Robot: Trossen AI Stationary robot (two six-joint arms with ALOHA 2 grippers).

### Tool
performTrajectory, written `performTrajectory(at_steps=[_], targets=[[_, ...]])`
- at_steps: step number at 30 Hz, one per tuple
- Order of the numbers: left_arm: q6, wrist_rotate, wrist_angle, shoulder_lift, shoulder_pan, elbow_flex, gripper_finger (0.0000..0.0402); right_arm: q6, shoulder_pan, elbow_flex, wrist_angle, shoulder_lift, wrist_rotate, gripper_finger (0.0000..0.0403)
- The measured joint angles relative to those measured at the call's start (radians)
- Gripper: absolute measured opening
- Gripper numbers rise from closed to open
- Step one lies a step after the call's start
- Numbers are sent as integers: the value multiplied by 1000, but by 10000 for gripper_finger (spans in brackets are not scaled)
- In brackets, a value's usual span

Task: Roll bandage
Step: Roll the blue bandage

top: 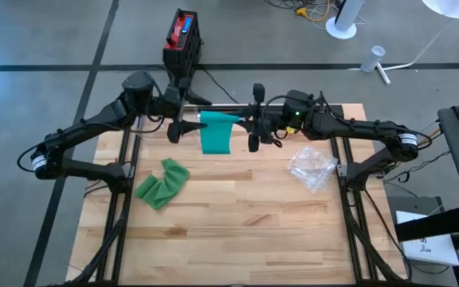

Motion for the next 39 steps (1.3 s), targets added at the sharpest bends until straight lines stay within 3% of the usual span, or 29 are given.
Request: performTrajectory(at_steps=[25,39], targets=[[-264,25,58,20,-47,0,313,-402,-20,0,30,8,63,15],[-574,26,115,19,-46,0,329,-647,-25,0,17,8,61,18]])
